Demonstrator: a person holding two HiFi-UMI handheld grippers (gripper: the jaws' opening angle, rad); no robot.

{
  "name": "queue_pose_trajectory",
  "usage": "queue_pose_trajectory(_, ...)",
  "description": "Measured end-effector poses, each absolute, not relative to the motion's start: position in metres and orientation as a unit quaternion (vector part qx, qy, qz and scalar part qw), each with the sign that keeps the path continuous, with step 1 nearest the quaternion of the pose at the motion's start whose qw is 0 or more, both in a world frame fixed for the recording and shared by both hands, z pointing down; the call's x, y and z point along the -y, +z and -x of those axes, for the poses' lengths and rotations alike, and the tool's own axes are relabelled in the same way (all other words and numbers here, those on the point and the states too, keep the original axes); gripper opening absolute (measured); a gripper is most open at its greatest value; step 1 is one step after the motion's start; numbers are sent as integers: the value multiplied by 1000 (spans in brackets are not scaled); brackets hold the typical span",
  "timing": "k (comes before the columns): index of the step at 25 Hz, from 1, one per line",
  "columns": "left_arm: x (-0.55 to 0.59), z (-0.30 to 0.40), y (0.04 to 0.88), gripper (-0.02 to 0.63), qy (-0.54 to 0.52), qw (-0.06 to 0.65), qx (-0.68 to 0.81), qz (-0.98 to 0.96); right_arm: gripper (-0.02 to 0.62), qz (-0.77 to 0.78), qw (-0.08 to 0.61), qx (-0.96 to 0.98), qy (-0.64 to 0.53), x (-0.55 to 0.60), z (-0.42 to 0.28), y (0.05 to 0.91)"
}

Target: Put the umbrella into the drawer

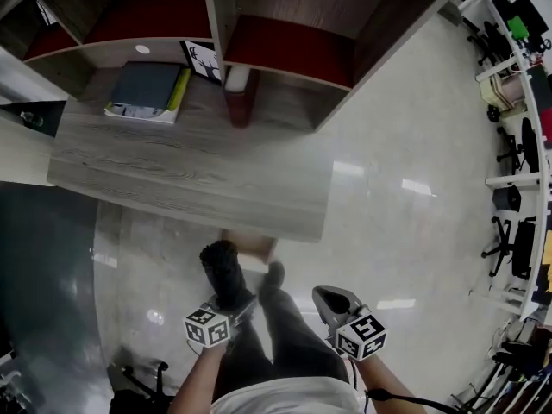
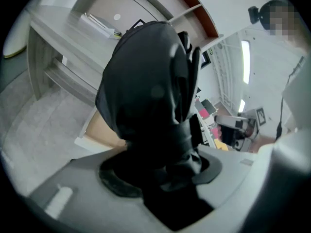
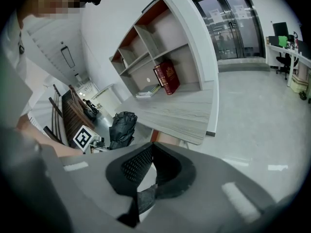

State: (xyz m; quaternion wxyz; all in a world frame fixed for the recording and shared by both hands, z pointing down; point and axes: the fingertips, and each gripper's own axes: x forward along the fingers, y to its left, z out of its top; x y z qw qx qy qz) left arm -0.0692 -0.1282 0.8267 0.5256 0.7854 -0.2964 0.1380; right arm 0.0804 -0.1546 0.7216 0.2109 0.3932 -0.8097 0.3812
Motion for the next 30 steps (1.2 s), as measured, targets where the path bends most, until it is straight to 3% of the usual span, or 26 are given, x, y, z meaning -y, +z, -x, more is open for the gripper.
queue_pose_trajectory(11,131,58,915,242,140,567,293,-757,6,-399,218,793,406,149,-72,784)
queue_pose_trajectory(30,171,38,1009,243,166,574,282,-750,5,-405,204,775,440,155,-66,866)
